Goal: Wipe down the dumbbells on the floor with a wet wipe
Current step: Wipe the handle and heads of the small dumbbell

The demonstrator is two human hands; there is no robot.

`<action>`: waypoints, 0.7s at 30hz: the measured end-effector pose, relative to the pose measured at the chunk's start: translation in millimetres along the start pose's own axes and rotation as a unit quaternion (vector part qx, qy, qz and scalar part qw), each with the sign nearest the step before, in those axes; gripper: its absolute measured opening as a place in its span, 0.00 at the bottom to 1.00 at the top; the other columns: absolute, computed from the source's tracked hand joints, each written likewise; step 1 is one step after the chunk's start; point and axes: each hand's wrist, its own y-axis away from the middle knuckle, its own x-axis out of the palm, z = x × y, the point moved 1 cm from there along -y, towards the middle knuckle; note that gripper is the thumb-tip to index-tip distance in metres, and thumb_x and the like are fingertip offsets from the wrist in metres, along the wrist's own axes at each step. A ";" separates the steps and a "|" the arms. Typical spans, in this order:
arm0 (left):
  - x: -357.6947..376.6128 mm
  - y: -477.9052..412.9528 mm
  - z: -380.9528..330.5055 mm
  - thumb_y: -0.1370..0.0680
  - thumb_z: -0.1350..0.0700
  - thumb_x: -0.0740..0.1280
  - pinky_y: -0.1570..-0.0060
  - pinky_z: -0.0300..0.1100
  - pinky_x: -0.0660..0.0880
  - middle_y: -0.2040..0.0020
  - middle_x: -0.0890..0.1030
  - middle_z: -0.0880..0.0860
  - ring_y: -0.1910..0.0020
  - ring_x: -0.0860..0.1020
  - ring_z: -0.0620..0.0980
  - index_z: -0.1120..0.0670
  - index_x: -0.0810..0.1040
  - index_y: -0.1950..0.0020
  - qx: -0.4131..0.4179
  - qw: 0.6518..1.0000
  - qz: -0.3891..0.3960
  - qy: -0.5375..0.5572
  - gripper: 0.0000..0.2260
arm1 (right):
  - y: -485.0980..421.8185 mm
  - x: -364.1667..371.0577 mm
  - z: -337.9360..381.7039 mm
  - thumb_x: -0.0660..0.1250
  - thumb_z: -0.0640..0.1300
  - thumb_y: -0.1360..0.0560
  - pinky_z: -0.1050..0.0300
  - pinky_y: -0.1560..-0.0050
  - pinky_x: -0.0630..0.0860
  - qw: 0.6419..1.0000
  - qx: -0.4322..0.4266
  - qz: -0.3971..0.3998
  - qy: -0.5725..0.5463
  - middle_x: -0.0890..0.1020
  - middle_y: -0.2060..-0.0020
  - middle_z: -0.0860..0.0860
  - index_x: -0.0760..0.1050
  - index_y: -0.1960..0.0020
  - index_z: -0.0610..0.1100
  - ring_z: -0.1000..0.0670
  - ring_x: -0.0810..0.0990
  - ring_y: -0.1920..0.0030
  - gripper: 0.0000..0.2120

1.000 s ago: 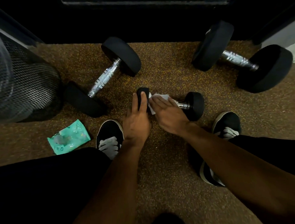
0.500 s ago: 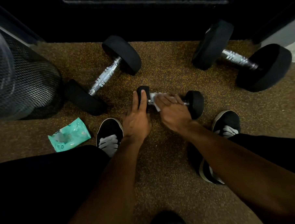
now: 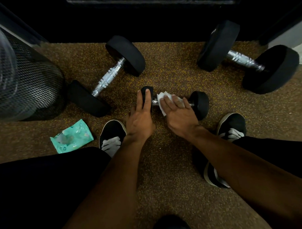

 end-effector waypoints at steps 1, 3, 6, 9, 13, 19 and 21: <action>-1.1 -1.2 0.2 0.27 0.57 0.74 0.33 0.61 0.68 0.18 0.39 0.53 0.27 0.65 0.64 0.46 0.35 0.19 -0.001 1.000 0.008 0.002 0.53 | -5.8 -1.7 5.2 0.51 0.47 0.20 0.37 0.25 0.48 1.000 0.000 0.006 -0.013 0.48 0.20 0.47 0.43 0.20 0.44 0.42 0.46 0.21 0.31; -3.0 -2.8 0.7 0.27 0.57 0.74 0.32 0.62 0.65 0.18 0.39 0.52 0.26 0.63 0.64 0.45 0.35 0.19 -0.002 1.000 0.018 0.003 0.53 | -15.0 -5.3 14.6 0.53 0.47 0.20 0.38 0.24 0.47 1.000 -0.022 0.013 -0.012 0.45 0.20 0.46 0.41 0.20 0.43 0.42 0.44 0.21 0.33; -3.4 -1.9 0.3 0.27 0.56 0.74 0.31 0.63 0.64 0.18 0.39 0.53 0.26 0.62 0.64 0.45 0.36 0.19 -0.002 1.000 0.010 -0.005 0.52 | -13.9 -5.5 6.1 0.51 0.48 0.20 0.38 0.24 0.47 0.998 -0.049 0.016 0.024 0.46 0.20 0.47 0.41 0.20 0.44 0.43 0.46 0.21 0.33; -1.4 0.4 -0.5 0.26 0.55 0.73 0.31 0.62 0.63 0.18 0.40 0.53 0.26 0.62 0.65 0.46 0.36 0.19 -0.002 1.000 -0.005 -0.015 0.51 | -2.7 -7.7 -10.0 0.53 0.49 0.21 0.35 0.25 0.50 1.000 -0.009 0.026 0.008 0.50 0.20 0.49 0.44 0.20 0.46 0.42 0.49 0.21 0.33; 3.8 1.8 -0.3 0.27 0.54 0.75 0.32 0.63 0.65 0.18 0.39 0.54 0.26 0.62 0.65 0.47 0.35 0.19 0.003 1.000 -0.011 -0.010 0.53 | -19.9 -24.2 4.8 0.55 0.45 0.22 0.34 0.27 0.54 0.995 -0.005 0.041 -0.094 0.57 0.22 0.46 0.51 0.22 0.42 0.43 0.52 0.22 0.30; 5.0 5.3 1.2 0.27 0.55 0.74 0.34 0.63 0.66 0.18 0.39 0.54 0.28 0.64 0.65 0.47 0.34 0.19 0.004 1.000 -0.021 -0.008 0.53 | -33.7 -22.0 4.3 0.54 0.46 0.22 0.33 0.28 0.54 0.993 -0.003 0.052 -0.104 0.61 0.23 0.47 0.55 0.22 0.45 0.44 0.56 0.23 0.29; 5.8 6.9 0.0 0.27 0.55 0.73 0.34 0.63 0.66 0.18 0.40 0.55 0.28 0.65 0.65 0.47 0.35 0.19 0.002 1.000 -0.024 -0.005 0.52 | -26.6 -19.3 -7.2 0.55 0.46 0.23 0.33 0.28 0.55 0.994 0.020 0.049 -0.091 0.64 0.25 0.48 0.55 0.22 0.46 0.44 0.57 0.24 0.29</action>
